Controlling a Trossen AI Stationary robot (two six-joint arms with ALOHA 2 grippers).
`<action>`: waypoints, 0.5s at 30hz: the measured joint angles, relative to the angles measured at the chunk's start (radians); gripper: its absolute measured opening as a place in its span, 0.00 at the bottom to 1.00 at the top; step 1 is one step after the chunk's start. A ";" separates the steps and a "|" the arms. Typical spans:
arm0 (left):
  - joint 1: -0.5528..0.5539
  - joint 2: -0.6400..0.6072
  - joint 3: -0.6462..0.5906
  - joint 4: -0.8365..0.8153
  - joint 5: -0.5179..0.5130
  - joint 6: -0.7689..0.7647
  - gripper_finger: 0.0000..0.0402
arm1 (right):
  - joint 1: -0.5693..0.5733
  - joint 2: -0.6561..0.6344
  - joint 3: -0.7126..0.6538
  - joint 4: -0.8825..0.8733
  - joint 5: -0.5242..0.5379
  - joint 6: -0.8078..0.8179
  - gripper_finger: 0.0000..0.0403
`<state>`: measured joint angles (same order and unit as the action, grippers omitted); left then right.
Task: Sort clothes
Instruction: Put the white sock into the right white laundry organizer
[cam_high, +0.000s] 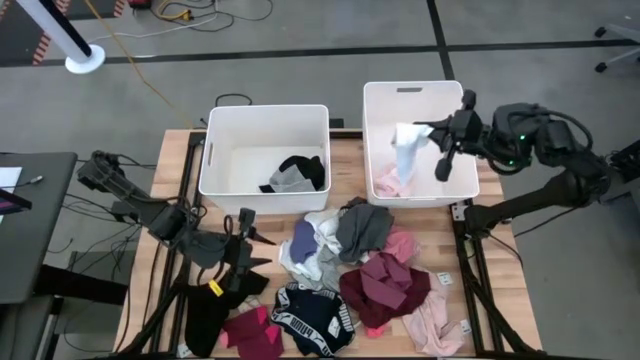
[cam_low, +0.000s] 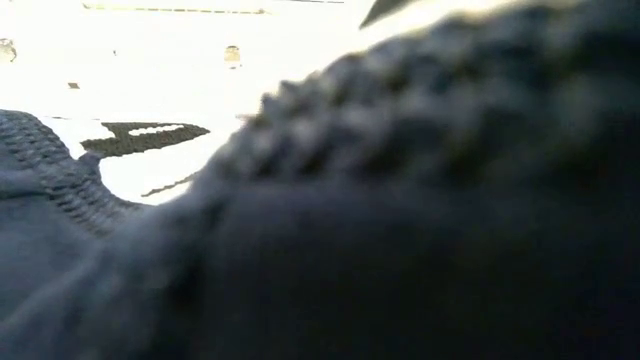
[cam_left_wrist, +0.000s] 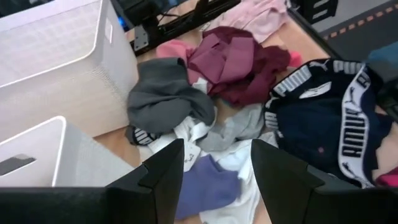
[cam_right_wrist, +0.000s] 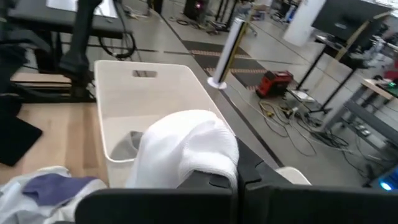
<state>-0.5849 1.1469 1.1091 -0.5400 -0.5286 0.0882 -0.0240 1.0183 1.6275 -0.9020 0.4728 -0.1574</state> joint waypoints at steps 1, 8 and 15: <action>-0.005 0.000 0.000 0.009 0.000 -0.001 0.45 | -0.011 -0.014 -0.016 0.000 0.000 0.000 0.00; -0.031 0.000 0.000 0.035 -0.001 -0.002 0.45 | -0.097 -0.145 -0.180 0.032 -0.002 -0.006 0.00; -0.031 0.000 0.000 0.035 -0.003 -0.001 0.45 | -0.172 -0.277 -0.370 0.124 -0.004 0.001 0.00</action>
<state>-0.6159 1.1469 1.1091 -0.5049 -0.5320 0.0877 -0.1960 0.7417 1.2580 -0.7777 0.4684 -0.1568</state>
